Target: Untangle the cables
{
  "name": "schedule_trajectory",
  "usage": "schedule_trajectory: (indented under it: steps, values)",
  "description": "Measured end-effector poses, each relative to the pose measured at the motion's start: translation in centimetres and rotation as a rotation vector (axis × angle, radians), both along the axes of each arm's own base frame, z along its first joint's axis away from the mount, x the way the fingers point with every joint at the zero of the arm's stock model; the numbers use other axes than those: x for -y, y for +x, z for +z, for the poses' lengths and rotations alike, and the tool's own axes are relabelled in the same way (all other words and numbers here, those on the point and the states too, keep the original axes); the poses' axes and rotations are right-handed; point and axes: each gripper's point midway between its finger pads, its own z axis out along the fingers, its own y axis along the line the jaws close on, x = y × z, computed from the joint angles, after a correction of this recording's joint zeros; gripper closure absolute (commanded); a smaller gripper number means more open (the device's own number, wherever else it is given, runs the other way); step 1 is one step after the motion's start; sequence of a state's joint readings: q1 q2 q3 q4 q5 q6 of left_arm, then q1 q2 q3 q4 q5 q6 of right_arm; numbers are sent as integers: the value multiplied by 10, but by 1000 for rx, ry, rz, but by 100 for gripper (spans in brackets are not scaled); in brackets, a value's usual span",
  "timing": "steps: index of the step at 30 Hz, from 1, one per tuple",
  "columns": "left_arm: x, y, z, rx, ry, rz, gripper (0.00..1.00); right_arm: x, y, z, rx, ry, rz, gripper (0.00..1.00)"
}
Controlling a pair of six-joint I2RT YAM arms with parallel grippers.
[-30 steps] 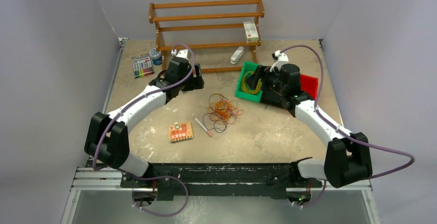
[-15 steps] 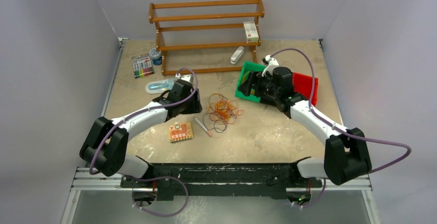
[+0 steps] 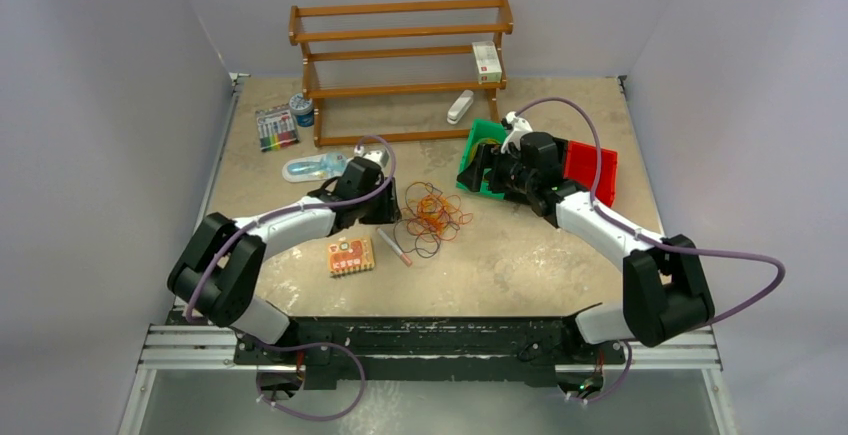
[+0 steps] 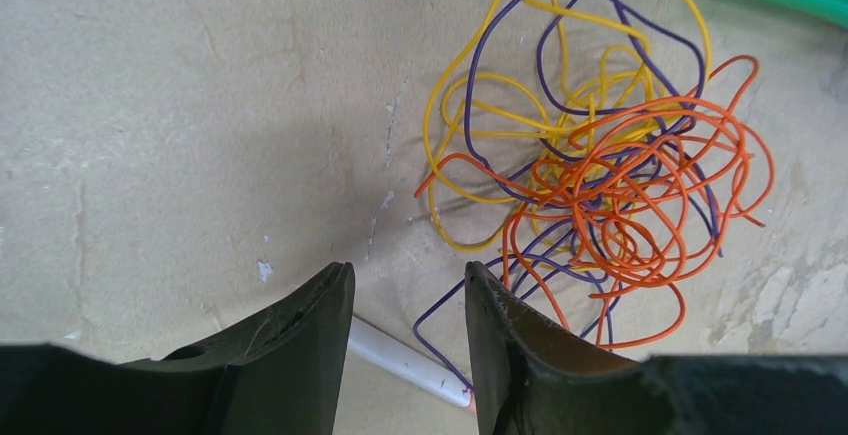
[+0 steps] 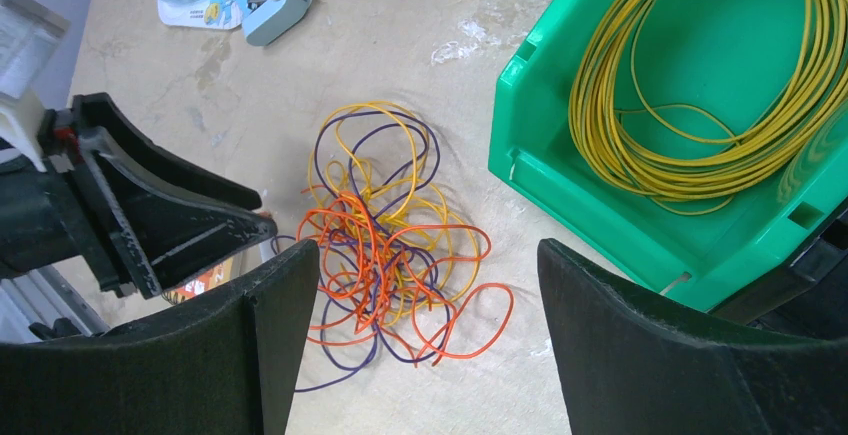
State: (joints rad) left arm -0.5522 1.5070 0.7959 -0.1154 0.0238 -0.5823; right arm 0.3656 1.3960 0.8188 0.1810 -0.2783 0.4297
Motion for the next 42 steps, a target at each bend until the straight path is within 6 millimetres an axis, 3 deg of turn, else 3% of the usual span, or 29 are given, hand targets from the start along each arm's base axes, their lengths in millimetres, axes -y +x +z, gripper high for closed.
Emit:
schedule_trajectory:
  steps: [8, 17, 25, 34, 38, 42]
  values:
    - [7, -9, -18, -44, 26, -35, 60, 0, 0, 0, 2, 1, 0, 19]
    - [10, -13, -23, -47, 44, -67, 62, -1, 1, -1, -1, 0, 0, 18]
    - [17, -16, -29, -57, 41, -88, 74, -1, 1, -1, -1, 0, 0, 18]
    - [14, -15, -31, -55, 58, -77, 95, 0, 2, 0, 7, -2, -6, 14]
    - [10, -11, -21, -40, 76, -57, 100, 5, 9, 4, 33, -10, -49, 10]
    - [11, 8, 14, 36, 81, -26, 100, 20, 12, 20, 112, -3, -136, 7]
